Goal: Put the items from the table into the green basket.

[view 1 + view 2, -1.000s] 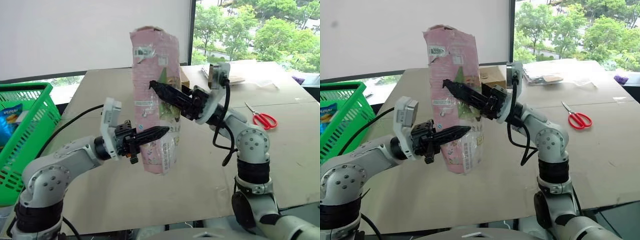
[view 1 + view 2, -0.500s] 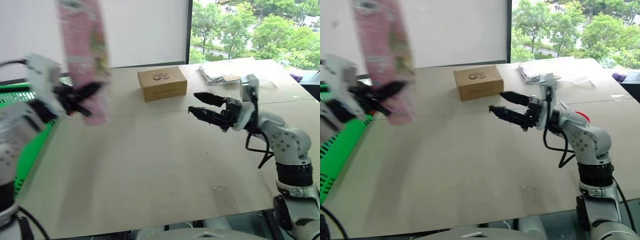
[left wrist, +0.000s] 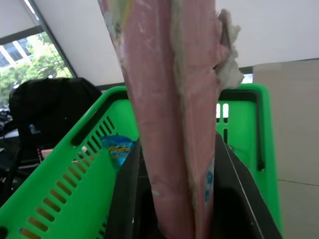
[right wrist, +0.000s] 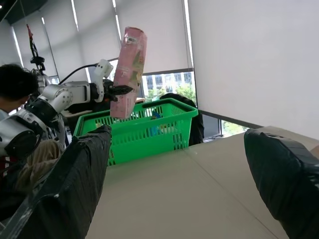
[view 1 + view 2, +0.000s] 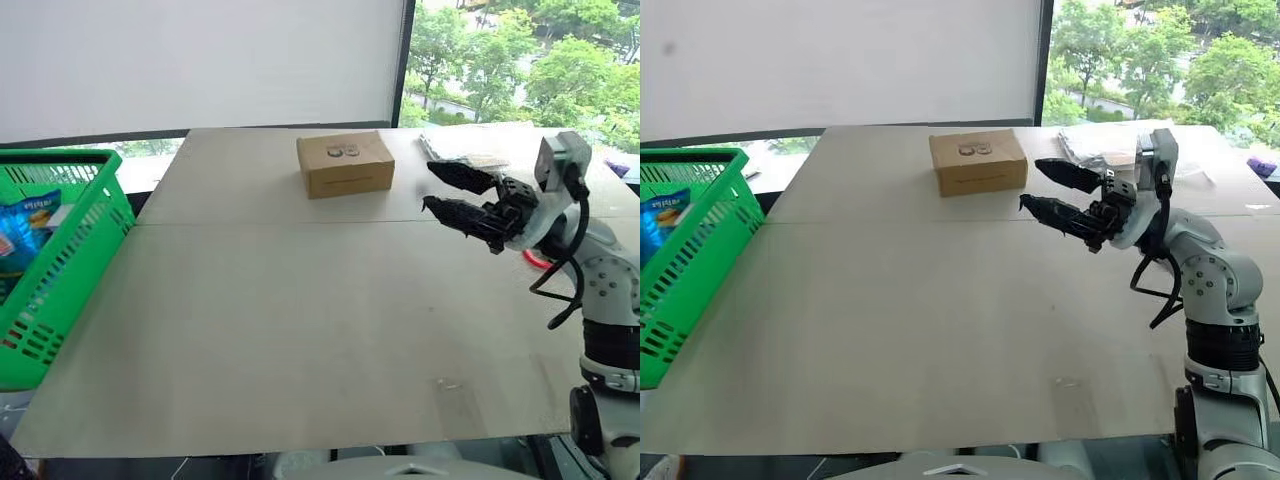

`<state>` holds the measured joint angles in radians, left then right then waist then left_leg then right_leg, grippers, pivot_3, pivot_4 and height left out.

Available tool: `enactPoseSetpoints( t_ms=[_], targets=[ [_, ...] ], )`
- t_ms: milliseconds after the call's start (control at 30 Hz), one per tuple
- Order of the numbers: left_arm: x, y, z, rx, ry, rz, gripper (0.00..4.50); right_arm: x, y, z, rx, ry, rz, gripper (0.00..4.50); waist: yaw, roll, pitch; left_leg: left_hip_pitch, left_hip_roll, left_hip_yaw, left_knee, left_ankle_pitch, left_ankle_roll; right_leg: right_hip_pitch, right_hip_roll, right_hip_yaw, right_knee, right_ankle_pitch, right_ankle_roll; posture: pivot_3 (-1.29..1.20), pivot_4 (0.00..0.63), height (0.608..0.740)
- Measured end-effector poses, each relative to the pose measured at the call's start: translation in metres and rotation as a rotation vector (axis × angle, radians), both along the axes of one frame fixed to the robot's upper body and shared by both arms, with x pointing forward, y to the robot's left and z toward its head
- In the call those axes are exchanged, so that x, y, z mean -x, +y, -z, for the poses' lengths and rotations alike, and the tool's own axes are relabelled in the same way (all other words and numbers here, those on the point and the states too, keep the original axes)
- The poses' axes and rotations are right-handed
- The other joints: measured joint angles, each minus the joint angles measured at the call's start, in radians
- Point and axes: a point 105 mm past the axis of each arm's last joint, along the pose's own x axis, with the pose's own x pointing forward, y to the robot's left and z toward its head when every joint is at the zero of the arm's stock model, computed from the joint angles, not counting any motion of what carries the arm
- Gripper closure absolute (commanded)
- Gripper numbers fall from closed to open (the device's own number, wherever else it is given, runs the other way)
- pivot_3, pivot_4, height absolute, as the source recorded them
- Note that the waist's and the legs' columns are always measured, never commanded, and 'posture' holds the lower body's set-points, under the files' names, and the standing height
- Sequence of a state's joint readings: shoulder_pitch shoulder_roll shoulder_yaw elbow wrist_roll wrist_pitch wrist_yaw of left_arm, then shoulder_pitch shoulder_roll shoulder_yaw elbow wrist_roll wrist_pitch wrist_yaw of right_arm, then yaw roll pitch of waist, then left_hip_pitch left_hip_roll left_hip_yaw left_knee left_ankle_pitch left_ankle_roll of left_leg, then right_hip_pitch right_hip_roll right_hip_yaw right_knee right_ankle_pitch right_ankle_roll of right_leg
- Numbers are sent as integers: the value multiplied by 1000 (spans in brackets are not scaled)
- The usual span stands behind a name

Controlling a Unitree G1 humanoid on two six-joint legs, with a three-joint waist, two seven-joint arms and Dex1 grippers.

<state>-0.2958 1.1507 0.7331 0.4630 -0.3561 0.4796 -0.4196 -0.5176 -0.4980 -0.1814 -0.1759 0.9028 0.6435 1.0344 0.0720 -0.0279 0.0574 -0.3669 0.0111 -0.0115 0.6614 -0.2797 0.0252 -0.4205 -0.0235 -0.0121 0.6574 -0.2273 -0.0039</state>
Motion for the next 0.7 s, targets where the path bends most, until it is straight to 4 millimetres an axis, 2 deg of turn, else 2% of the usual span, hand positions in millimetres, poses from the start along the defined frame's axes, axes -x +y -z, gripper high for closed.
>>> enactPoseSetpoints(
  t_ms=[100,167,233,367,400,533,633,700],
  targets=[
    [3,9,9,22,0,-14,4222,0,1,-5,-12,-26,-3,0,1,-1,0,-3,-1,0,0,0,0,-2,-3,0,0,0,0,170,0,724],
    [4,11,11,33,2,-13,3180,0,1,-5,-12,-27,-3,0,1,-2,-2,-5,-1,0,0,0,0,-5,-4,0,0,0,0,170,0,724],
    [4,11,11,31,-4,-4,2411,0,2,-5,-14,-30,-3,0,1,-6,-4,-12,-1,0,0,0,0,-11,-5,0,1,1,-1,170,0,724],
    [5,13,10,26,-18,-13,257,0,4,-4,-15,-29,-10,0,2,-6,-4,-15,-2,0,0,0,-1,-15,-6,0,2,1,-1,171,0,724],
    [5,14,10,30,-24,-16,31,0,4,-4,-16,-30,-10,0,2,-6,-4,-15,-2,0,0,0,-1,-16,-7,0,2,1,-1,173,0,724],
    [3,13,3,35,-59,-13,31,0,3,-4,-13,-36,-3,0,3,-6,-5,-17,-2,1,0,0,-1,-18,-7,0,4,1,-1,168,0,724],
    [-1,9,-13,21,-128,5,31,-2,2,-2,3,-39,14,0,5,-6,-5,-17,-2,1,0,0,-1,-18,-7,0,4,1,-1,186,0,724],
    [-5,-2,-31,-6,-188,53,31,-2,-4,6,27,-16,40,0,7,-9,-7,-18,-2,0,0,0,-1,-18,-7,0,4,1,-1,188,0,724]
  ],
)
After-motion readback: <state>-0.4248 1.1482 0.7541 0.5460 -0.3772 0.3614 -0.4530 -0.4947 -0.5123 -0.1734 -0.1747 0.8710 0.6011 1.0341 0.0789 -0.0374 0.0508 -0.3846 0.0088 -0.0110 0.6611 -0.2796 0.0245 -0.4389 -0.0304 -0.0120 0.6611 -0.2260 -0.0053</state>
